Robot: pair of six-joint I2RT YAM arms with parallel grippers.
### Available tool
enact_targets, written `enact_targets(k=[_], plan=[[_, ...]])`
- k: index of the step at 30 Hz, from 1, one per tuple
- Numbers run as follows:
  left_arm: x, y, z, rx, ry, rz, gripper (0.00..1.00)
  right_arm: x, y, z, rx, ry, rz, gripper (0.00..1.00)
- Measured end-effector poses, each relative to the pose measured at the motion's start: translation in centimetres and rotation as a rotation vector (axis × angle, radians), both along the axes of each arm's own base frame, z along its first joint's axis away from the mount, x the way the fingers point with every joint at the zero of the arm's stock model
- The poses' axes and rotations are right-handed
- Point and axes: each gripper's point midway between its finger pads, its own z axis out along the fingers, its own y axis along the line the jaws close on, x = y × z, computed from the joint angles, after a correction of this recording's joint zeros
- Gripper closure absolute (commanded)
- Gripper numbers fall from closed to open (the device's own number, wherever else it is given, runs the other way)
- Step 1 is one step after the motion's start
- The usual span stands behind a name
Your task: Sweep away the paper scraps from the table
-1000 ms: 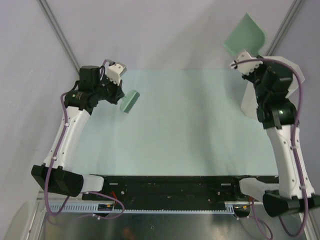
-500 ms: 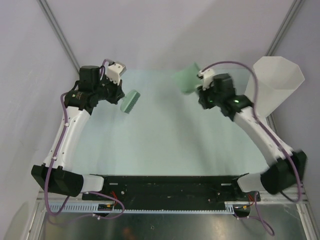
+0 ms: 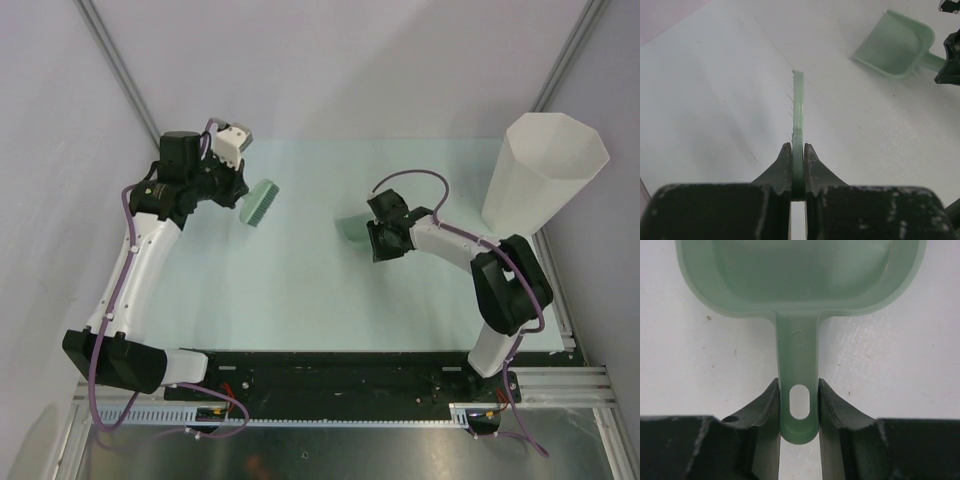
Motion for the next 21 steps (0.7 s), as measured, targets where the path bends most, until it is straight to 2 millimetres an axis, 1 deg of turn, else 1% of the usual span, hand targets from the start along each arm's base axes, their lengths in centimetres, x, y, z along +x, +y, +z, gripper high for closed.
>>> enact_targets(k=[2,3,4,5,6,7,8,9,11,13,15,18,19,20,21], plan=[[0.0,-0.1,-0.1,0.006,0.0,0.002,1.0,-0.3,-0.1,-1.2,-0.002,0.022,-0.016,0.67],[0.1,-0.2,-0.2,0.01,0.002,0.001,1.0,-0.4,-0.1,-1.6,-0.003,0.028,-0.019,0.53],[0.1,-0.3,-0.3,0.013,0.005,-0.002,1.0,-0.5,0.1,-1.9,-0.002,0.029,-0.017,0.5],[0.1,-0.5,-0.5,0.017,0.008,-0.006,1.0,-0.6,0.1,-2.0,-0.003,0.03,-0.016,0.23],[0.1,-0.8,-0.6,0.021,0.012,-0.012,1.0,-0.7,0.1,-2.0,-0.005,0.032,-0.02,0.11],[0.2,-1.0,-0.8,0.031,0.014,-0.018,1.0,-0.8,0.3,-2.0,-0.004,0.031,-0.02,0.07],[0.1,-1.4,-1.0,0.04,0.016,-0.027,1.0,-0.8,0.4,-2.0,-0.005,0.029,-0.016,0.06],[0.1,-2.0,-1.3,0.053,0.017,-0.042,1.0,-0.9,0.5,-2.0,-0.01,0.026,-0.01,0.01],[0.0,-3.4,-1.7,0.081,0.018,-0.081,1.0,-1.0,0.5,-1.7,-0.013,0.018,-0.002,0.0],[0.0,-4.7,-1.9,0.105,0.019,-0.113,1.0,-1.1,0.5,-0.9,-0.008,0.001,0.003,0.0],[0.4,-6.5,-1.7,0.142,0.003,-0.145,1.0,-1.2,0.2,1.0,0.005,-0.04,-0.002,0.0],[1.4,-9.6,-1.3,0.196,-0.034,-0.195,1.0,-0.9,-0.6,5.1,0.037,-0.139,-0.028,0.0],[1.7,-10.8,-1.2,0.218,-0.048,-0.211,1.0,-0.8,-1.2,6.7,0.049,-0.178,-0.045,0.0],[2.2,-12.4,-1.1,0.246,-0.071,-0.23,1.0,-0.7,-2.0,8.3,0.057,-0.215,-0.067,0.0],[2.7,-13.4,-1.0,0.27,-0.088,-0.236,1.0,-0.6,-3.0,9.5,0.063,-0.241,-0.096,0.0]])
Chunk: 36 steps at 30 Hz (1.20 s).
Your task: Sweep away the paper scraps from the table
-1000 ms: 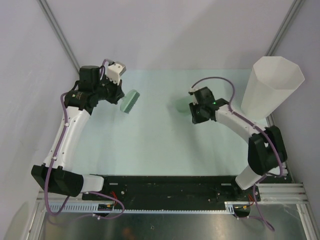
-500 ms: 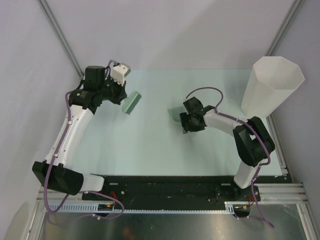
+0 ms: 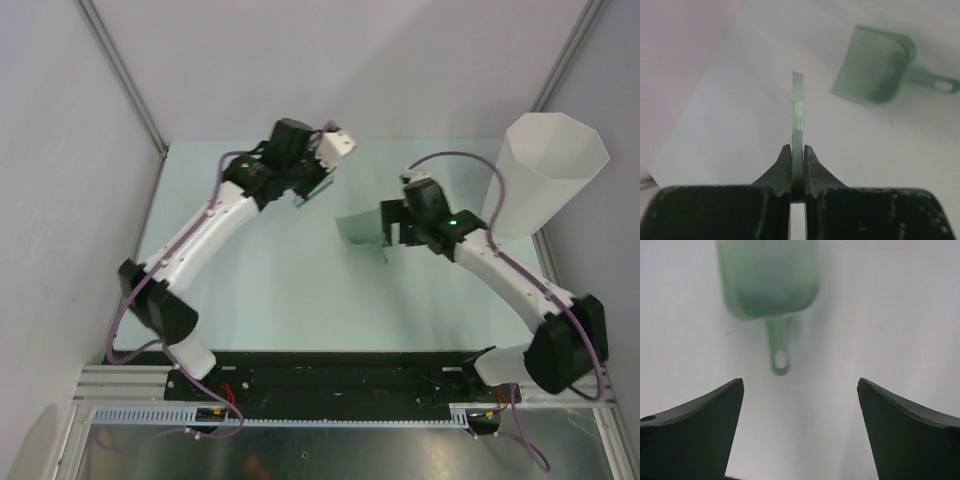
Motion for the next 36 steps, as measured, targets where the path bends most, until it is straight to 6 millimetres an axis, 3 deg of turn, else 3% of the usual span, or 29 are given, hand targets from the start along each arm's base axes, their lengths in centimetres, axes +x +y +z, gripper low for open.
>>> enact_targets(k=[2,5,8,11,15,21,22,24,25,28,31,34,36], plan=[[0.9,-2.7,-0.2,0.053,-0.045,-0.023,1.0,0.4,-3.1,2.4,0.013,-0.055,-0.092,0.0],[1.7,-6.7,-1.6,0.147,-0.104,-0.053,1.0,0.8,-9.5,4.3,0.022,-0.105,-0.273,0.0],[1.1,-10.9,-5.1,0.272,-0.139,-0.1,1.0,-0.7,-15.2,4.5,0.028,-0.124,-0.431,0.0],[0.2,-13.8,-8.9,0.384,-0.157,-0.144,1.0,-2.6,-17.8,4.4,0.042,-0.129,-0.497,0.0],[-0.5,-16.4,-12.7,0.5,-0.193,-0.185,1.0,-3.5,-18.6,4.3,0.067,-0.124,-0.489,0.0],[-0.4,-17.7,-14.2,0.551,-0.234,-0.196,0.96,-3.9,-17.8,2.2,0.079,-0.056,-0.431,0.0],[-0.5,-17.8,-14.2,0.551,-0.237,-0.2,0.81,-3.9,-17.7,2.0,0.08,-0.047,-0.423,0.0],[-0.6,-18.2,-14.2,0.542,-0.244,-0.206,0.62,-3.9,-17.6,1.7,0.08,-0.039,-0.409,0.0],[-0.9,-18.4,-14.4,0.539,-0.243,-0.214,0.42,-3.9,-17.5,1.7,0.08,-0.038,-0.406,0.0],[-1.9,-19.1,-15.6,0.533,-0.221,-0.254,0.11,-3.8,-17.5,1.6,0.076,-0.038,-0.4,0.0],[-3.1,-19.6,-16.5,0.516,-0.19,-0.296,0.0,-3.9,-17.6,1.6,0.072,-0.037,-0.397,0.0],[-4.1,-19.9,-16.5,0.482,-0.155,-0.337,0.0,-3.9,-17.7,1.5,0.065,-0.035,-0.395,0.0],[-4.9,-20.1,-15.4,0.437,-0.137,-0.365,0.0,-3.9,-17.8,1.4,0.062,-0.036,-0.393,0.0]])
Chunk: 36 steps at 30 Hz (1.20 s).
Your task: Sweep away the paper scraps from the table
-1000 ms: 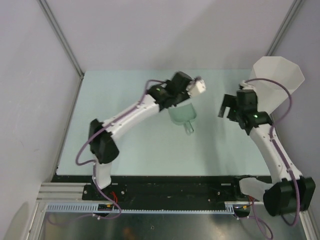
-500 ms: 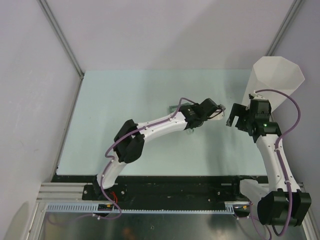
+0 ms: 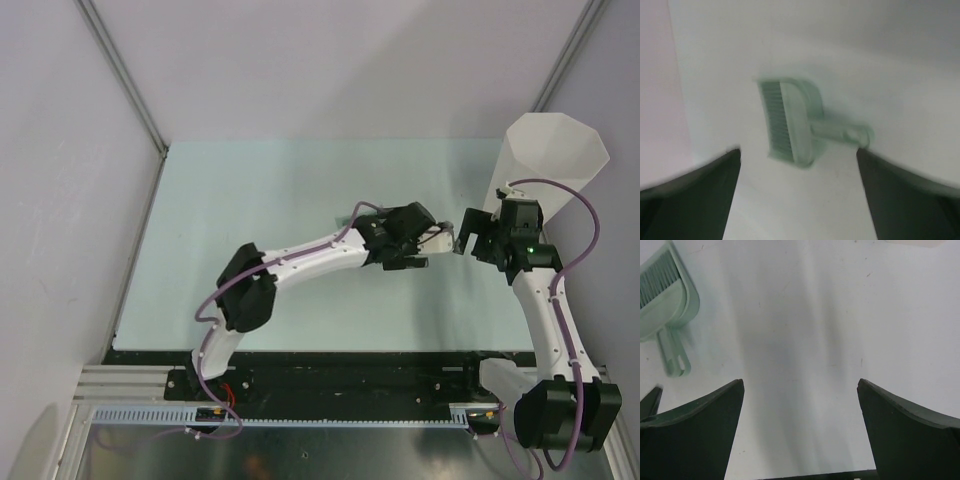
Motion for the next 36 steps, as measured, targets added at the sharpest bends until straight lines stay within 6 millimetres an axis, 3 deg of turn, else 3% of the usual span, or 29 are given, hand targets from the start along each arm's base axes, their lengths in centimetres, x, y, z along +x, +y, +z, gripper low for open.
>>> enact_targets(k=[3,8,10,14,17,20,22,24,27,32,36], plan=[[-1.3,-0.1,3.1,-0.081,0.04,-0.035,0.0,0.1,0.0,0.1,-0.001,-0.004,0.004,0.0],[-4.4,0.3,11.3,-0.285,0.085,-0.108,0.0,0.1,0.2,0.0,0.004,-0.006,0.014,0.0],[-5.4,0.9,13.6,-0.351,0.115,-0.129,0.0,0.1,0.4,0.1,0.014,-0.008,0.025,0.0],[-5.6,4.6,15.2,-0.441,0.204,-0.089,0.0,0.2,1.4,0.0,0.046,-0.04,0.074,0.0],[-2.3,10.2,13.8,-0.47,0.26,0.076,0.0,-0.1,2.4,-0.4,0.076,-0.071,0.119,0.0],[1.4,17.1,10.7,-0.481,0.298,0.283,0.0,0.1,3.2,-0.5,0.099,-0.118,0.157,0.0],[2.7,21.6,8.2,-0.477,0.307,0.397,0.0,0.6,3.5,-0.6,0.108,-0.167,0.177,0.0],[2.6,25.4,5.4,-0.467,0.313,0.485,0.0,1.2,3.6,-0.9,0.105,-0.211,0.183,0.0],[1.6,28.9,2.6,-0.48,0.319,0.559,0.0,2.6,3.4,-1.4,0.082,-0.284,0.181,0.0],[1.8,34.4,0.9,-0.62,0.202,0.666,0.0,5.3,2.8,-2.7,0.005,-0.433,0.171,0.0],[1.7,37.7,-1.2,-0.692,0.093,0.732,0.0,5.4,2.2,-6.6,-0.028,-0.468,0.149,0.0]])
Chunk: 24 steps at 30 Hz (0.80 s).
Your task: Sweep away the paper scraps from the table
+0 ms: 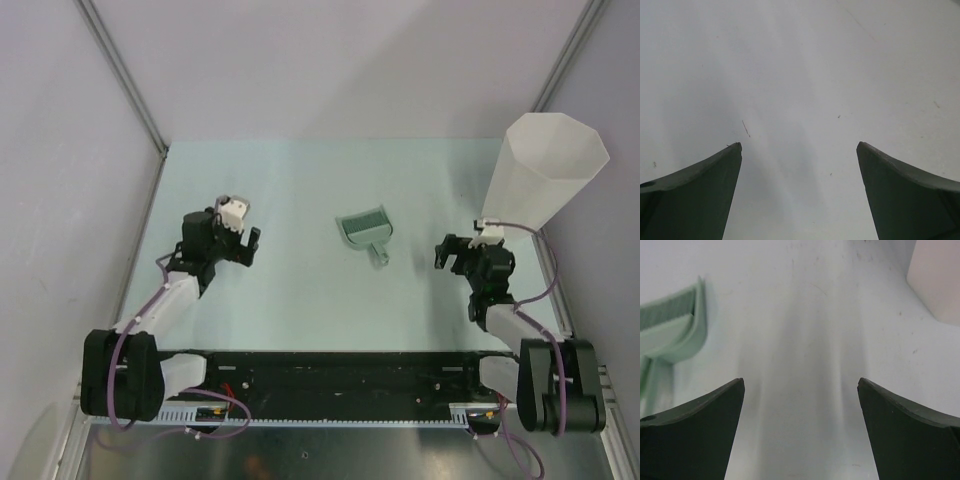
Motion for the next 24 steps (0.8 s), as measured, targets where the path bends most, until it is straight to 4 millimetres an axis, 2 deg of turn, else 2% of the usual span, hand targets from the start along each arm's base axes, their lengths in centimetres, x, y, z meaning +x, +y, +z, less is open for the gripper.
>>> enact_targets(k=[5,7,9,12,15,16,18,19,20,23,24], plan=[[-0.5,2.0,-3.4,-0.028,-0.056,0.08,0.0,-1.4,-0.7,-4.0,-0.027,-0.015,-0.027,0.0],[-0.5,2.7,-4.1,-0.041,-0.096,0.111,0.0,-1.3,-1.0,-3.7,-0.034,-0.052,-0.033,0.0],[-0.6,3.2,-4.7,-0.055,-0.141,0.14,0.0,-0.3,-1.3,-2.3,-0.042,-0.126,-0.033,0.0],[-0.5,3.3,-4.2,-0.079,-0.208,0.153,0.0,0.4,-1.2,-2.1,-0.05,-0.18,-0.025,0.0],[0.4,3.2,-2.3,-0.111,-0.293,0.16,0.0,0.1,-1.1,-4.6,-0.047,-0.114,-0.013,0.0],[0.7,3.2,-1.5,-0.123,-0.323,0.16,0.0,0.0,-1.0,-4.7,-0.05,-0.112,-0.009,0.0],[0.9,3.0,0.0,-0.147,-0.419,0.151,0.0,0.6,-0.8,-3.4,-0.057,-0.159,0.003,0.0],[0.6,2.9,-0.2,-0.155,-0.446,0.148,0.0,0.9,-0.7,-2.9,-0.059,-0.177,0.011,0.0],[0.2,2.9,-0.7,-0.161,-0.462,0.147,0.0,1.2,-0.6,-2.5,-0.061,-0.188,0.016,0.0],[-1.4,2.9,-4.0,-0.165,-0.385,0.157,0.0,2.0,-0.3,-1.5,-0.063,-0.218,0.032,0.0],[-1.5,2.9,-4.1,-0.166,-0.384,0.158,0.0,2.2,-0.3,-1.3,-0.062,-0.221,0.037,0.0]])
